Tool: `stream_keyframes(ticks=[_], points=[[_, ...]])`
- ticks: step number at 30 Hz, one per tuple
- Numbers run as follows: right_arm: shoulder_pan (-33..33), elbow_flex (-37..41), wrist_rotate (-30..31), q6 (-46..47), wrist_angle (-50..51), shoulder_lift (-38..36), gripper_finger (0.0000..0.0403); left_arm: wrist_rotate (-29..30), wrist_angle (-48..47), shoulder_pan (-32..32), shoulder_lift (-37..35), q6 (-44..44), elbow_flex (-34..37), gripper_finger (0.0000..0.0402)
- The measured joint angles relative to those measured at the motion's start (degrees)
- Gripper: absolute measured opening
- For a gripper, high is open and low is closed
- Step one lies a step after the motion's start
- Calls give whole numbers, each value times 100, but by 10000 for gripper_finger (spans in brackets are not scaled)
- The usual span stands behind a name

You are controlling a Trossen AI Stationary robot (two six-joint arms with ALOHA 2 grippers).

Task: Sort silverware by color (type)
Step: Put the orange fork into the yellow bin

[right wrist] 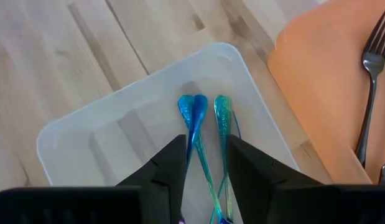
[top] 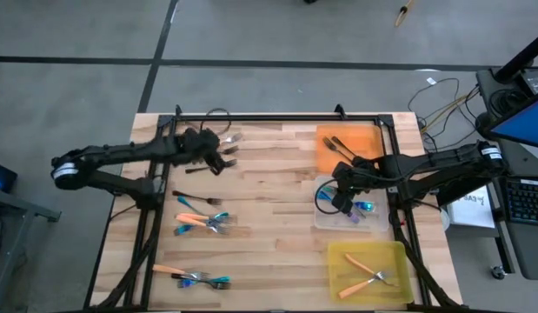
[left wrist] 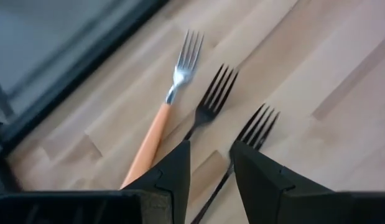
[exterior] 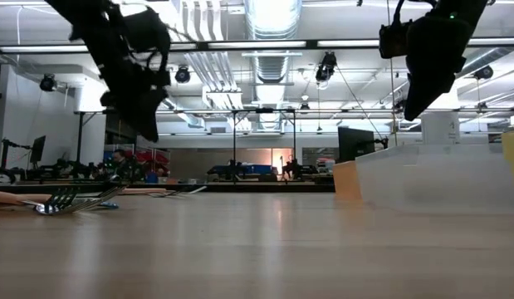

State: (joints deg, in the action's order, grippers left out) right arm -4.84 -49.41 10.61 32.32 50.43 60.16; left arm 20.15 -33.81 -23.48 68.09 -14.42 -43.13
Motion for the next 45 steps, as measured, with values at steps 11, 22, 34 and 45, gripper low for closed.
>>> stream_keyframes(ticks=[11,22,34,45], points=[[0,2,-1,4,-9,1,114,-876,99,-1295,1307,1544,-709,103],[0,7,-2,26,-42,2,112,-873,-940,-1406,2970,1889,-2087,103],[0,7,-2,28,-75,2,112,-508,-1172,-1903,3469,1884,-2188,103],[0,7,-2,116,-192,2,112,-920,-1082,-2007,3459,2107,-2181,103]])
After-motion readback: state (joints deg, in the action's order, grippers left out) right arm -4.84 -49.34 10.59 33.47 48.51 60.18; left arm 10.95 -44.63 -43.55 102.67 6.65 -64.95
